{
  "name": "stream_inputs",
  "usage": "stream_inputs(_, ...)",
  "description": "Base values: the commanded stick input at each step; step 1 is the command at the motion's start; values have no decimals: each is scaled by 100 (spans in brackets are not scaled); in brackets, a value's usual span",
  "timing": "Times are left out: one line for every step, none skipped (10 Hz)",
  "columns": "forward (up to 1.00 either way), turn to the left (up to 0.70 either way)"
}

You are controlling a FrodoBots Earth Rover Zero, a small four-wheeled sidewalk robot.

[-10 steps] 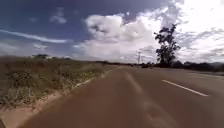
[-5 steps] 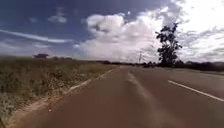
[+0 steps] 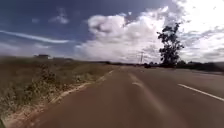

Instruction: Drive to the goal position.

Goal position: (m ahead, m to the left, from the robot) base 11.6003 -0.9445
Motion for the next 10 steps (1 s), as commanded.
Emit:
stream_inputs(100, -29)
stream_inputs(100, -19)
stream_inputs(100, -9)
stream_inputs(100, 0)
stream_inputs(100, 0)
stream_inputs(100, 0)
stream_inputs(100, 0)
stream_inputs(100, 0)
stream_inputs(100, 0)
stream_inputs(100, 0)
